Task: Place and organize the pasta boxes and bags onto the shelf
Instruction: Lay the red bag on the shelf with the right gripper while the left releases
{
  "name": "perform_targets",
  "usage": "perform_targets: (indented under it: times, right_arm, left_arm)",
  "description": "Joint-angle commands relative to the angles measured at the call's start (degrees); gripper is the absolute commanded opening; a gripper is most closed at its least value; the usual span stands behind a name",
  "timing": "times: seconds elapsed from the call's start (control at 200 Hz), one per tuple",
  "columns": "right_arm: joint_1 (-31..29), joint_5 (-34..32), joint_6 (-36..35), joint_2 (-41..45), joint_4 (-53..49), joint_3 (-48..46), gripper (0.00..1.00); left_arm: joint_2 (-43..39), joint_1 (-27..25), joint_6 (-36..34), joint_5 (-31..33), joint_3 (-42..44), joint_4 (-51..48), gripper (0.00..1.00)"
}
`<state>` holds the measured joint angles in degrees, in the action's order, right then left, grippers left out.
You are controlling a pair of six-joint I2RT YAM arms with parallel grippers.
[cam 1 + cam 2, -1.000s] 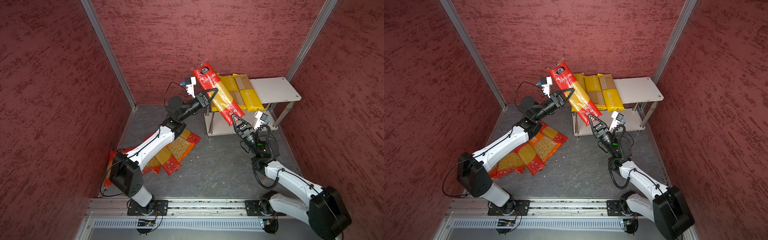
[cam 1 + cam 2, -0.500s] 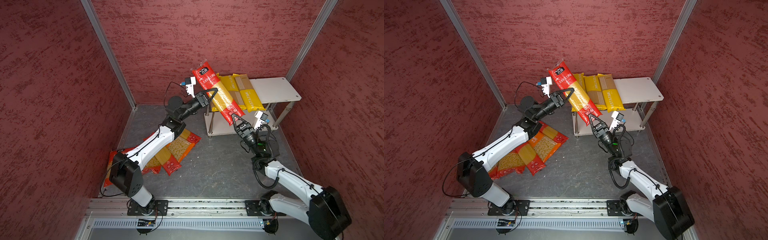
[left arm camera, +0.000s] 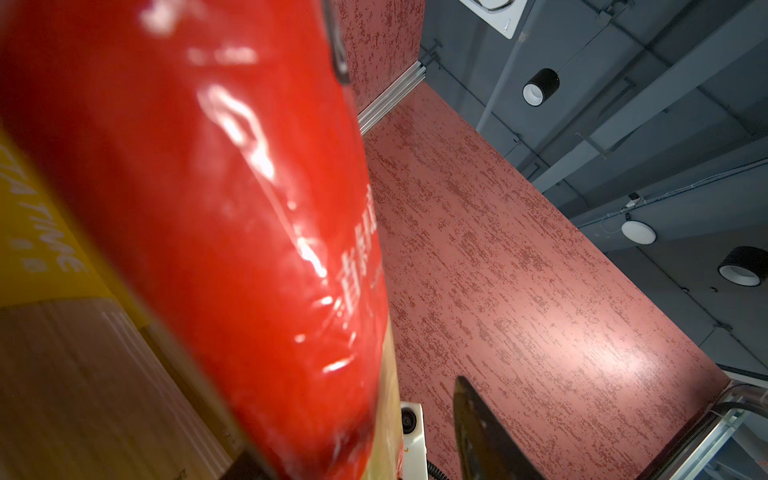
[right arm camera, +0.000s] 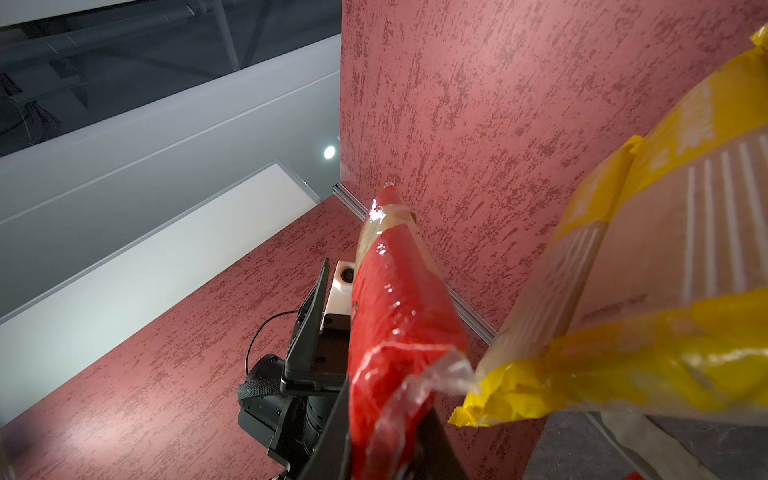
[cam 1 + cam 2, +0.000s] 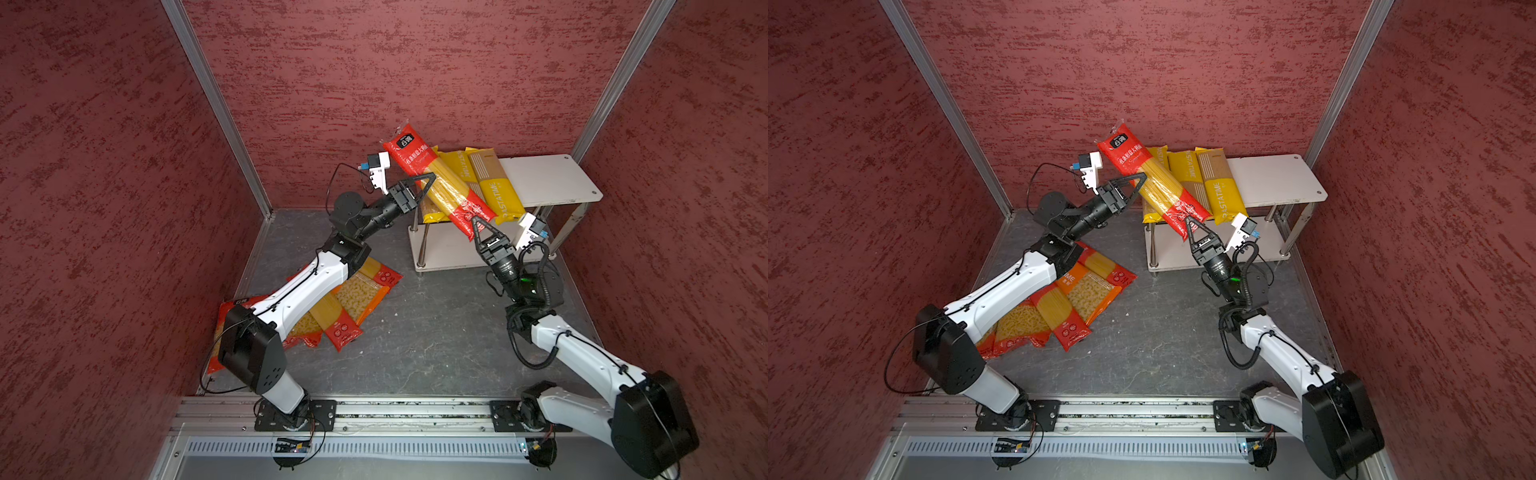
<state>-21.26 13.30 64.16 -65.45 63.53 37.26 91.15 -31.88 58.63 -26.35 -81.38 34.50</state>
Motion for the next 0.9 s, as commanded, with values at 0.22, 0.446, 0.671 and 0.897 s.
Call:
perform_targets:
  times: [0.22,0.446,0.671,0.897]
  right_arm:
    - [5.43,-4.18,2.41,0.94,5.84,6.25,0.00]
    - [9.21,-3.29,4.16,0.81,5.12,8.37,0.00]
    - [13.88,-2.15,5.37,1.27,3.73,9.91,0.00]
    - [22.18,-2.19,7.84,2.26,-2.23,11.56,0.00]
  left_arm:
    - [-2.66,-0.16,-1.42,-0.24,0.81,2.33,0.62]
    - [-3.23,-0.06,-1.68,0.46,2.46,1.97,0.66]
    - [-5.08,-0.03,-2.67,0.31,4.79,1.12,0.66]
    - [-11.59,-0.11,-6.18,1.41,13.23,-3.71,0.66]
